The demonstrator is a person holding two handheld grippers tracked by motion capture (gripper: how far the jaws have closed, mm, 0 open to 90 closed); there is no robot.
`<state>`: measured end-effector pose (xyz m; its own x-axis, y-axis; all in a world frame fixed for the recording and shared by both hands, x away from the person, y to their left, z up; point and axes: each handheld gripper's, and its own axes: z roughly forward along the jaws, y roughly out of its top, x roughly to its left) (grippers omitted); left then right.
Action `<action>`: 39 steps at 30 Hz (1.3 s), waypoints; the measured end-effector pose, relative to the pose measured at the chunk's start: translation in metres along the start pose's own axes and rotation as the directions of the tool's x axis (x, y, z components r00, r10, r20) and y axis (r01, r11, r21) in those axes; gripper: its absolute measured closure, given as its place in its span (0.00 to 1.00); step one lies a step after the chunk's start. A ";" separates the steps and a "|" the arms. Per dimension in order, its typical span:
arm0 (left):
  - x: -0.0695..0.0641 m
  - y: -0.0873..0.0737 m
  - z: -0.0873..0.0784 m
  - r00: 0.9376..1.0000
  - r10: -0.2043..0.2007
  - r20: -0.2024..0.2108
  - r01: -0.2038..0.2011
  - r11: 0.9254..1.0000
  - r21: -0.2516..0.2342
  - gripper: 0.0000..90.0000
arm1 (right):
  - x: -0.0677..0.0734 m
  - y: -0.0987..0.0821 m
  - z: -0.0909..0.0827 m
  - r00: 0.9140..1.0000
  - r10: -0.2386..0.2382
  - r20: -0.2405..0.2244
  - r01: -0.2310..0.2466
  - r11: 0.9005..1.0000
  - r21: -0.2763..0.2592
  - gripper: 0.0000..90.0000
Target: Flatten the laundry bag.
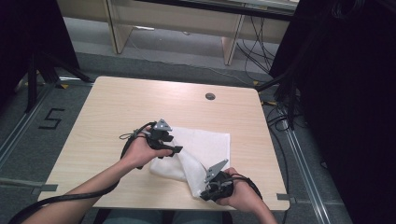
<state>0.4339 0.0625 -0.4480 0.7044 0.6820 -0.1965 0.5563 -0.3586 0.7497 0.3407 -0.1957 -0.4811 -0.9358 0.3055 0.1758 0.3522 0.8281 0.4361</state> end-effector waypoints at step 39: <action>-0.029 -0.028 0.022 0.991 -0.061 0.119 0.050 0.994 0.093 0.99 | 0.002 0.001 0.004 1.000 -0.014 -0.011 0.014 1.000 0.015 0.88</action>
<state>0.4075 0.0383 -0.4769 0.7169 0.6217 -0.3154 0.6293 -0.3823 0.6766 0.3391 -0.1921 -0.4833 -0.9403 0.2892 0.1792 0.3391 0.8393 0.4250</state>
